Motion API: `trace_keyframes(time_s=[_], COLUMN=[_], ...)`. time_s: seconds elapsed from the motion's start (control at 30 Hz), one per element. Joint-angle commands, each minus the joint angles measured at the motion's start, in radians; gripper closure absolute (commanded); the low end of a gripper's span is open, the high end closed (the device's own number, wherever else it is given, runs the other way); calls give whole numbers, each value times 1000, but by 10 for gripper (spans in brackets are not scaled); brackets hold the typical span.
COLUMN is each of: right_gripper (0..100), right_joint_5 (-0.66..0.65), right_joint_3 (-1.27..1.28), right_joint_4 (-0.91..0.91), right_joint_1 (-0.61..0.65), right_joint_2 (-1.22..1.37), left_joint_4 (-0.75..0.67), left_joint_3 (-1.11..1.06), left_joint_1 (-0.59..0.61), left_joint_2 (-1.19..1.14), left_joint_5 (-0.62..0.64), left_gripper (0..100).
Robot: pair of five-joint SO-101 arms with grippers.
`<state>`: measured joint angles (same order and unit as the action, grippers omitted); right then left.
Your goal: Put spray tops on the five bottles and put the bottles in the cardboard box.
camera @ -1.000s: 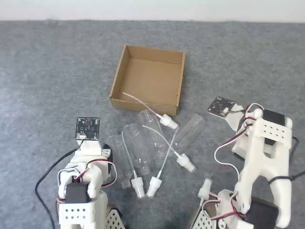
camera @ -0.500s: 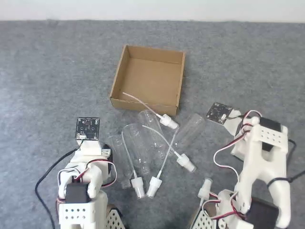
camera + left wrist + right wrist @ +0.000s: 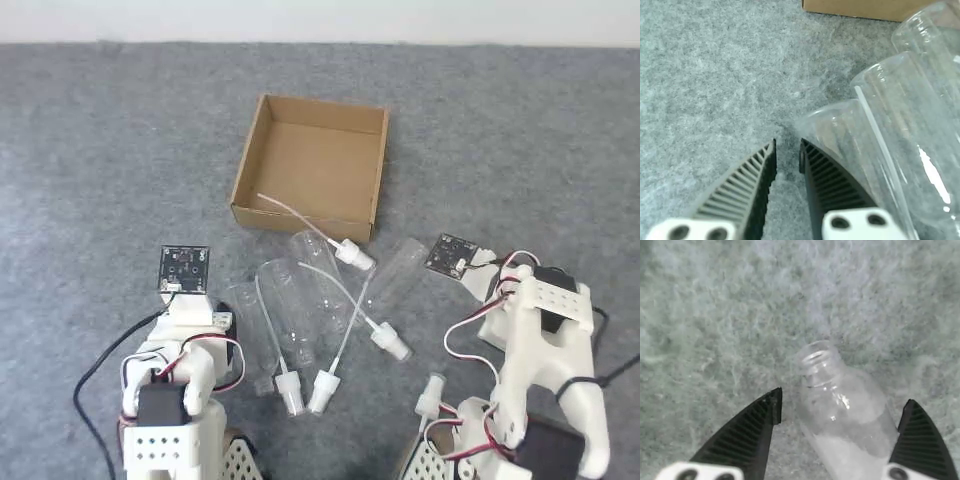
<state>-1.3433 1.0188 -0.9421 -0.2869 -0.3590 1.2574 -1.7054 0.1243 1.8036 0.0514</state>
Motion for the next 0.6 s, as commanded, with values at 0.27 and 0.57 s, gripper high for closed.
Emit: trace_keyframes(time_s=[0.27,0.57], right_gripper=[783,826], right_joint_5=[-5,118], right_joint_3=[5,-5], right_joint_4=[19,24], right_joint_1=[-13,-1], right_joint_2=[-50,-59], left_joint_4=[3,3], left_joint_3=[19,19], left_joint_1=[-5,-5], left_joint_2=[15,15], left_joint_5=[-8,-8], left_gripper=[923,923])
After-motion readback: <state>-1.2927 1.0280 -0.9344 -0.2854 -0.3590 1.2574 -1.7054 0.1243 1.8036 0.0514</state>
